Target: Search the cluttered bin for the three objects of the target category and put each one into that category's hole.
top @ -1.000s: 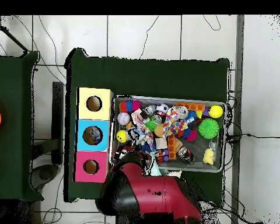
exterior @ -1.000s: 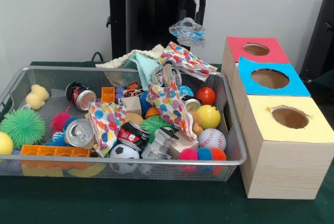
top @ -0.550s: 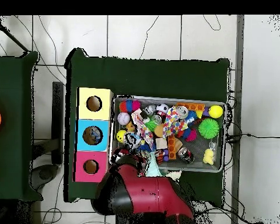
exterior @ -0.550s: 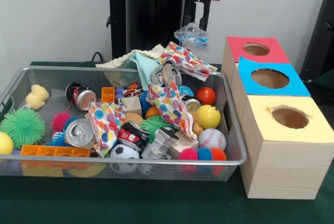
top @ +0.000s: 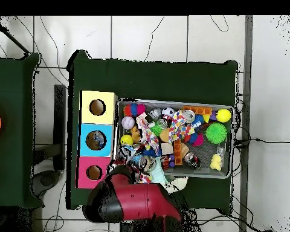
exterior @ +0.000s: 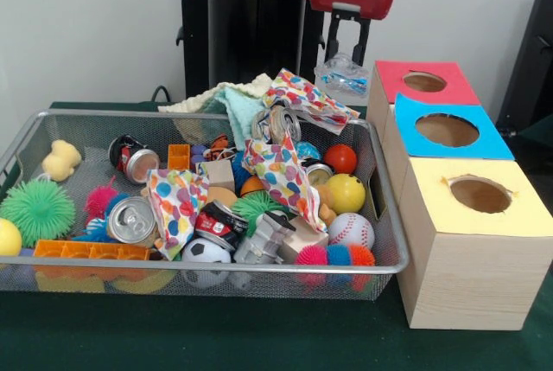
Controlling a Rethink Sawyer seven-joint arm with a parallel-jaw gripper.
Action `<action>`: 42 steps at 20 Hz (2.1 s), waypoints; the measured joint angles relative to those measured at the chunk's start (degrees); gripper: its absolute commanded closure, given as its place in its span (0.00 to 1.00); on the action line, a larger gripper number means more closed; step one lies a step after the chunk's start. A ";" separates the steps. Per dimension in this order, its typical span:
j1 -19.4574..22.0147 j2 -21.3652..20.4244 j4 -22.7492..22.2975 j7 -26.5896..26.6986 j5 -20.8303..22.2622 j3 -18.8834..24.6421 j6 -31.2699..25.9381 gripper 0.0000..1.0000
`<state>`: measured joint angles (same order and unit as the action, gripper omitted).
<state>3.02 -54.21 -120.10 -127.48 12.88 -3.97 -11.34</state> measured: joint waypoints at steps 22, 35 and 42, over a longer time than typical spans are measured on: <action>1.76 -7.13 0.95 0.00 -3.99 -0.90 -2.85 1.00; 2.56 -8.12 2.01 0.00 -4.60 -0.89 -6.16 1.00; 9.04 -5.64 2.03 0.00 -4.50 0.64 -5.99 1.00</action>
<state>12.07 -59.84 -118.07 -127.48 8.37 -3.32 -17.33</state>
